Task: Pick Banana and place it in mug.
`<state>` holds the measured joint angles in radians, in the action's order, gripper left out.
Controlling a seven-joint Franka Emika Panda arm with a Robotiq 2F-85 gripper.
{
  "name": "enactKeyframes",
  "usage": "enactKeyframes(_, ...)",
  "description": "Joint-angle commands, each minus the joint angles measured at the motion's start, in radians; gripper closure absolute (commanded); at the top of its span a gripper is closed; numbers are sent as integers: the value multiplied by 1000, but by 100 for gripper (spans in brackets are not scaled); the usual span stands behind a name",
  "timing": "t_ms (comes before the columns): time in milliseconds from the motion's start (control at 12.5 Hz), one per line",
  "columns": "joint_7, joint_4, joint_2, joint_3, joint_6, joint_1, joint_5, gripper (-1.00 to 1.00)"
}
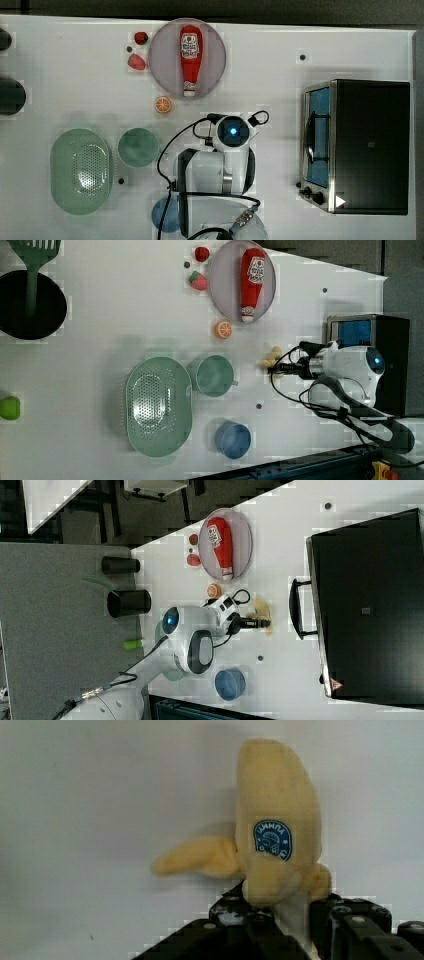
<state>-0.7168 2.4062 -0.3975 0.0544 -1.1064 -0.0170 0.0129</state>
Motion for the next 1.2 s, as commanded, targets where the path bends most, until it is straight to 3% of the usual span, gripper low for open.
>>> enactKeyframes(80, -30, -1, 86, -18, -16, 0, -6, 40)
enactKeyframes(400, -17, -5, 281, -34, 56, 5, -6, 40)
enactKeyframes(720, 139, -53, 471, -99, 412, 22, -6, 40)
enactKeyframes(960, 275, -117, 551, -179, 605, 33, -6, 40)
enactKeyframes(1200, 411, -155, 593, -266, 663, 42, -16, 40)
